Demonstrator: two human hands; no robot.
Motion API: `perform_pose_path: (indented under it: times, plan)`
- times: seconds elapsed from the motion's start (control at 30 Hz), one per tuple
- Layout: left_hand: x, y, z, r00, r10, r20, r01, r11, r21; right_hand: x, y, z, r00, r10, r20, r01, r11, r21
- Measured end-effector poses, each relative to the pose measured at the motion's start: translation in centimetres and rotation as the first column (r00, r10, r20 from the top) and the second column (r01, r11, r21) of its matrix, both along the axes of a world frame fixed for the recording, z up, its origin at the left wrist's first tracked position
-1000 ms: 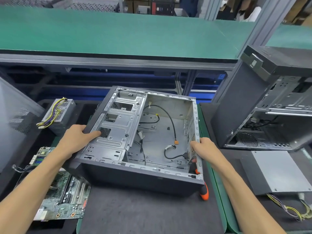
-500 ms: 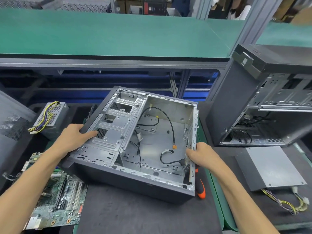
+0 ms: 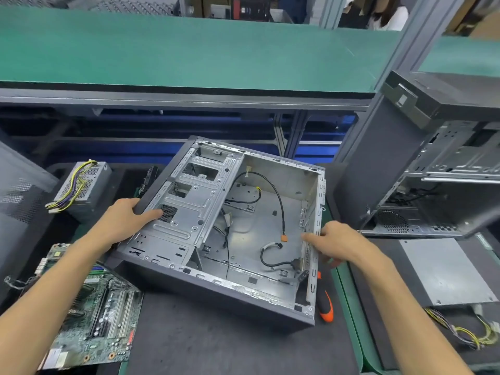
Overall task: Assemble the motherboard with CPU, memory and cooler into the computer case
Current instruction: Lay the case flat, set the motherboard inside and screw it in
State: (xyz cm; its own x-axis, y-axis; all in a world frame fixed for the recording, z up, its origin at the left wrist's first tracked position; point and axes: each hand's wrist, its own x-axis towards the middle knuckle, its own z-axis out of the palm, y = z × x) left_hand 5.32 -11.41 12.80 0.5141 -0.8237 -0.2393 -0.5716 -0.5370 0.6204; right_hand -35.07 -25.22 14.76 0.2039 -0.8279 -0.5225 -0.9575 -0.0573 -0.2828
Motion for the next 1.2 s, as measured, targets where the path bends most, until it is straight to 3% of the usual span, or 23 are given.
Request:
perform_pose_path:
  times: [0.13, 0.27, 0.37, 0.5, 0.57, 0.67, 0.8, 0.9, 1.1, 1.2]
  plan:
    - [-0.4, 0.4, 0.6, 0.999, -0.005, -0.038, 0.005, 1.000, 0.025, 0.4, -2.3, 2.9, 0.997, -0.003, -0.082, -0.010, 0.987, -0.158]
    - [-0.5, 1.3, 0.7, 0.999, 0.018, -0.049, -0.016, 0.999, 0.031, 1.2, -4.4, 4.8, 0.992, -0.033, 0.124, 0.076, 0.929, -0.362]
    - [-0.7, 2.0, 0.4, 0.996, 0.089, -0.027, -0.088, 0.995, 0.034, 2.5, -5.8, 5.2, 0.959, 0.047, 0.280, 0.113, 0.841, -0.530]
    - [-1.7, 2.6, 0.2, 0.931, 0.300, 0.205, -0.258, 0.943, -0.208, 4.7, -8.6, 3.7, 0.886, 0.197, 0.420, 0.069, 0.839, -0.539]
    - [-3.2, 2.8, 0.6, 0.878, 0.382, 0.288, -0.290, 0.904, -0.315, 5.6, -10.0, 2.6, 0.877, 0.254, 0.408, 0.015, 0.834, -0.551]
    - [-5.6, 3.3, 1.0, 0.834, 0.463, 0.299, -0.329, 0.854, -0.404, 6.9, -11.5, 1.1, 0.883, 0.308, 0.354, -0.084, 0.846, -0.526]
    - [-8.1, 5.2, 1.2, 0.808, 0.559, 0.185, -0.469, 0.801, -0.372, 8.1, -13.0, -1.2, 0.908, 0.380, 0.175, -0.251, 0.830, -0.498]
    - [-10.4, 6.7, 0.8, 0.784, 0.615, 0.087, -0.575, 0.771, -0.275, 8.1, -14.8, -2.0, 0.932, 0.332, 0.145, -0.215, 0.830, -0.515]
    - [-16.1, 7.4, -0.6, 0.657, 0.679, -0.328, -0.746, 0.646, -0.159, 8.7, -16.8, -3.2, 0.937, 0.349, 0.020, -0.289, 0.805, -0.518]
    - [-19.1, 7.2, -1.0, 0.535, 0.608, -0.587, -0.747, 0.664, 0.008, 9.3, -16.9, -3.3, 0.935, 0.353, -0.041, -0.320, 0.784, -0.532]
